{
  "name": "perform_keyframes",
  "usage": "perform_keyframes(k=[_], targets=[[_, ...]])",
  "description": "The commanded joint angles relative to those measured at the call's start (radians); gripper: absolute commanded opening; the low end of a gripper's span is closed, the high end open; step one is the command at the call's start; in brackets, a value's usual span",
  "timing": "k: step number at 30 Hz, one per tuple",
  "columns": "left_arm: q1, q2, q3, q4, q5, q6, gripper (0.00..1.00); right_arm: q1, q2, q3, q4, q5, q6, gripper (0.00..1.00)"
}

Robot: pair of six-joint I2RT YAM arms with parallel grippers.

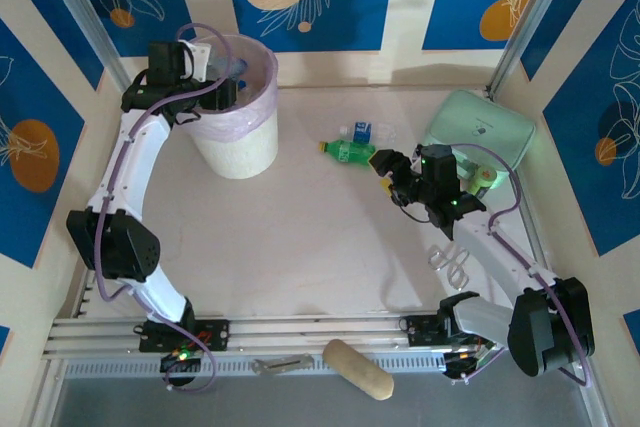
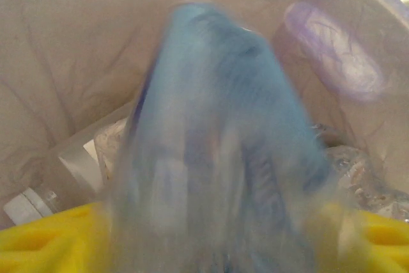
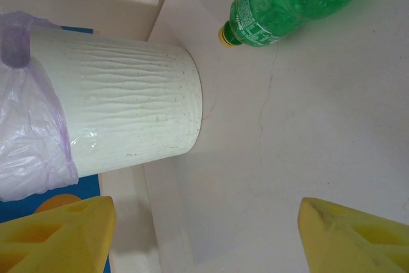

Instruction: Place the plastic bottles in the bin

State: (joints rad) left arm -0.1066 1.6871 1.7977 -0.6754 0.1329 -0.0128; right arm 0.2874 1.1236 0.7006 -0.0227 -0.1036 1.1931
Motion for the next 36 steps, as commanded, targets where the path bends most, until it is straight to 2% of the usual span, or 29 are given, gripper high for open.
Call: perform_keyframes(k=[1, 8, 12, 16, 21, 26, 29, 36], targets=[[0.012, -0.001, 0.037, -0.026, 0.022, -0.018, 0.92, -0.004, -0.021, -0.017, -0.022, 0.015, -0.02, 0.76], [0.012, -0.047, 0.028, -0.016, 0.03, -0.046, 1.0, -0.003, -0.003, 0.001, -0.028, 0.018, -0.057, 0.76], [0.01, -0.114, -0.029, 0.037, 0.071, -0.089, 1.0, -0.003, 0.031, 0.055, -0.071, 0.021, -0.147, 0.77], [0.008, -0.213, -0.149, 0.143, 0.149, -0.178, 1.0, -0.006, 0.121, 0.161, -0.154, 0.007, -0.313, 0.77], [-0.015, -0.334, -0.369, 0.332, 0.283, -0.354, 1.0, -0.008, 0.308, 0.332, -0.263, -0.065, -0.562, 0.77], [-0.116, -0.473, -0.662, 0.563, 0.325, -0.507, 1.0, -0.001, 0.533, 0.53, -0.37, -0.133, -0.751, 0.79], [-0.199, -0.552, -0.806, 0.657, 0.277, -0.557, 1.0, 0.013, 0.644, 0.648, -0.422, -0.097, -0.821, 0.8], [-0.347, -0.637, -0.984, 0.747, 0.174, -0.625, 1.0, 0.067, 0.849, 0.91, -0.505, 0.073, -0.994, 0.82]])
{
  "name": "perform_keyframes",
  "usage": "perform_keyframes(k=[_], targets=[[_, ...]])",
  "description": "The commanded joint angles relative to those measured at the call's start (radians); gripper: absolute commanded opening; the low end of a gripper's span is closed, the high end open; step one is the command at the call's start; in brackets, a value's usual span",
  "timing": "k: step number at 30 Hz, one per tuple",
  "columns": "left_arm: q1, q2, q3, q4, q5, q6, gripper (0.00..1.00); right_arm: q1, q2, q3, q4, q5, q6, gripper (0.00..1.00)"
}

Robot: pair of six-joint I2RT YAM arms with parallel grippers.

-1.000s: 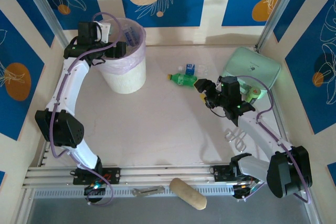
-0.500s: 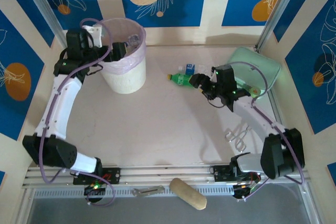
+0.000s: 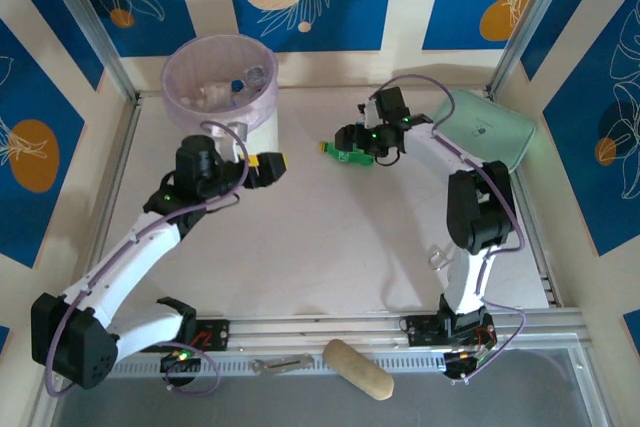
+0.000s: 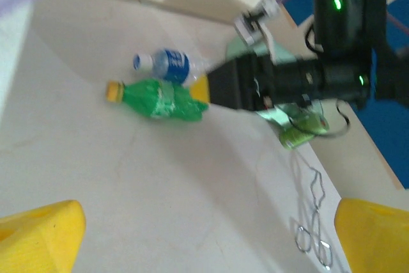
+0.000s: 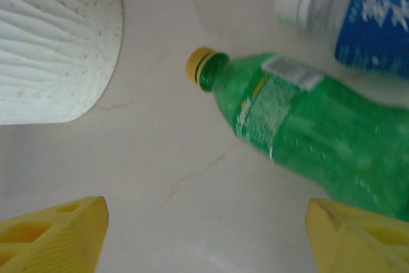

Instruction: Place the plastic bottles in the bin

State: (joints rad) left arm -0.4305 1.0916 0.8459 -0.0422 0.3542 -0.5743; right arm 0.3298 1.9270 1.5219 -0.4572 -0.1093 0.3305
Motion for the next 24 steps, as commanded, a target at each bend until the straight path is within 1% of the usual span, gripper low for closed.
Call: perform_keyframes(k=[1, 6, 10, 17, 24], targets=[[-0.032, -0.046, -0.053, 0.137, -0.048, -0.073, 1.0, 0.034, 0.076, 0.126, -0.081, 0.103, -0.158, 0.83], [-0.05, -0.05, -0.084, 0.156, -0.057, -0.069, 1.0, 0.063, 0.223, 0.316, -0.178, 0.189, -0.258, 0.83], [-0.053, -0.054, -0.095, 0.151, -0.064, -0.059, 1.0, 0.093, 0.306, 0.436, -0.253, 0.311, -0.339, 0.84], [-0.054, -0.053, -0.114, 0.162, -0.064, -0.056, 1.0, 0.097, 0.373, 0.495, -0.307, 0.338, -0.407, 0.84], [-0.056, -0.034, -0.114, 0.181, -0.061, -0.065, 1.0, 0.106, 0.354, 0.433, -0.294, 0.306, -0.409, 0.84]])
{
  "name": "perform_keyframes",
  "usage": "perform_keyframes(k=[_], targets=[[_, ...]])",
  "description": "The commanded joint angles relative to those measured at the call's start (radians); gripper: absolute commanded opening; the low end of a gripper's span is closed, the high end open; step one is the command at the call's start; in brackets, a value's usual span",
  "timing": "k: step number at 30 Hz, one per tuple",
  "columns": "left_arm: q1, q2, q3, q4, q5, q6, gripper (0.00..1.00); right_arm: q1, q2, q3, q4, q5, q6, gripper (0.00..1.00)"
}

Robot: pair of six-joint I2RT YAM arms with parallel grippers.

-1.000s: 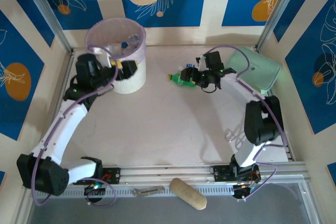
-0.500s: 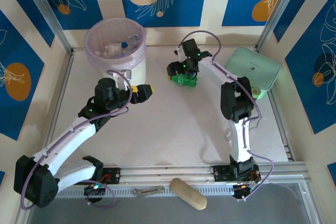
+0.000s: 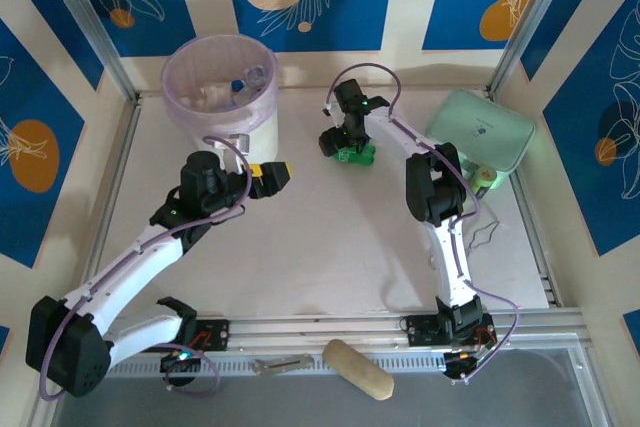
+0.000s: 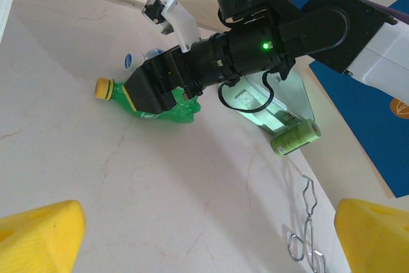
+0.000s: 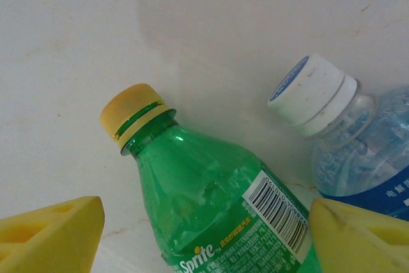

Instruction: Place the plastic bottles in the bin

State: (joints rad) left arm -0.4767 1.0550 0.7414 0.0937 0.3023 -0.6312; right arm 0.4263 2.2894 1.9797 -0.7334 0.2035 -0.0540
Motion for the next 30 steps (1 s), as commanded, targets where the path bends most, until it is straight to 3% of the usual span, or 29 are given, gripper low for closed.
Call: perform_keyframes(k=[1, 12, 21, 24, 30], targets=[[-0.011, 0.007, -0.009, 0.049, -0.008, -0.011, 1.0, 0.013, -0.014, -0.039, -0.013, -0.001, -0.021, 0.84], [-0.019, 0.028, -0.017, 0.075, -0.009, -0.023, 1.0, 0.058, -0.05, -0.143, -0.002, 0.064, -0.008, 0.83], [-0.026, 0.033, -0.019, 0.073, -0.014, -0.022, 1.0, 0.068, -0.029, -0.131, -0.008, 0.06, 0.028, 0.67], [-0.032, 0.032, -0.017, 0.042, -0.039, -0.012, 1.0, 0.066, -0.058, -0.142, -0.006, 0.033, 0.074, 0.6], [-0.085, 0.063, 0.041, -0.129, -0.192, 0.044, 1.0, 0.066, -0.215, -0.237, 0.038, -0.057, 0.272, 0.55]])
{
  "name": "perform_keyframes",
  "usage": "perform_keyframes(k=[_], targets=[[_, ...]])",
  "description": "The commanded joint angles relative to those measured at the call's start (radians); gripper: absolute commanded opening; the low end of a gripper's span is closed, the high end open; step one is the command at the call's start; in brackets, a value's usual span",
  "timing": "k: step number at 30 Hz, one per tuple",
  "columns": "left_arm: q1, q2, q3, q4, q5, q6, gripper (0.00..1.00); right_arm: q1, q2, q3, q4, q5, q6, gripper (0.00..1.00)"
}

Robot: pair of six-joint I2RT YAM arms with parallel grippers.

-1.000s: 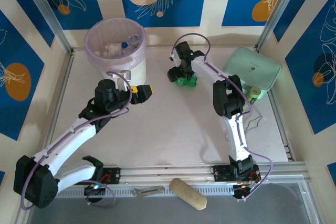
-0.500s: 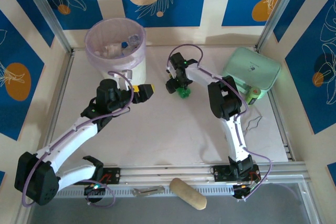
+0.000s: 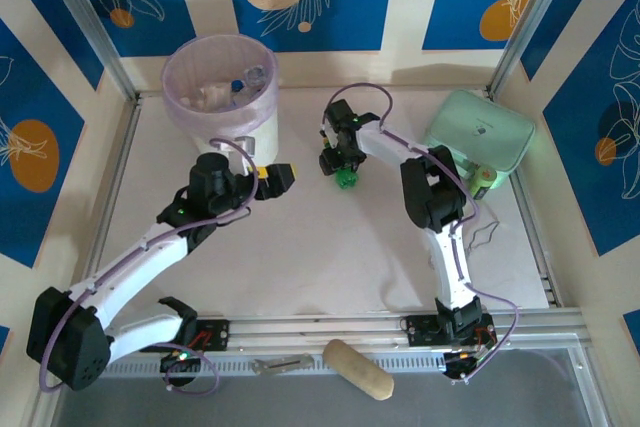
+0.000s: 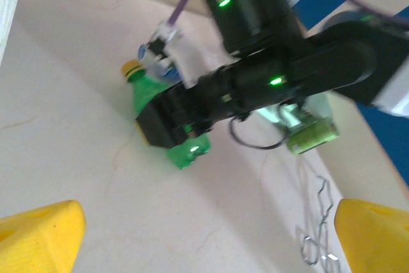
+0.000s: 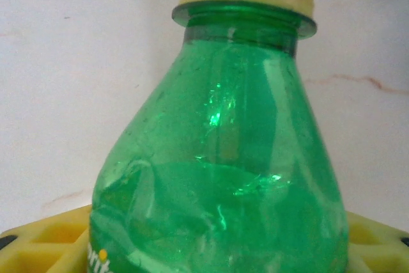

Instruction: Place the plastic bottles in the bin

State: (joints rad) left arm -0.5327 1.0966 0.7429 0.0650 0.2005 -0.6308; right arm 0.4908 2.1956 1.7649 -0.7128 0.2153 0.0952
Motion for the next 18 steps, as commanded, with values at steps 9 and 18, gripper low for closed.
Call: perform_keyframes(k=[9, 18], targets=[[-0.134, 0.13, 0.062, -0.031, -0.086, 0.064, 1.0, 0.008, -0.449, -0.298, 0.202, -0.192, 0.517, 0.53], [-0.215, 0.251, 0.125, 0.085, -0.056, 0.063, 1.0, 0.018, -0.658, -0.518, 0.386, -0.229, 0.736, 0.5]])
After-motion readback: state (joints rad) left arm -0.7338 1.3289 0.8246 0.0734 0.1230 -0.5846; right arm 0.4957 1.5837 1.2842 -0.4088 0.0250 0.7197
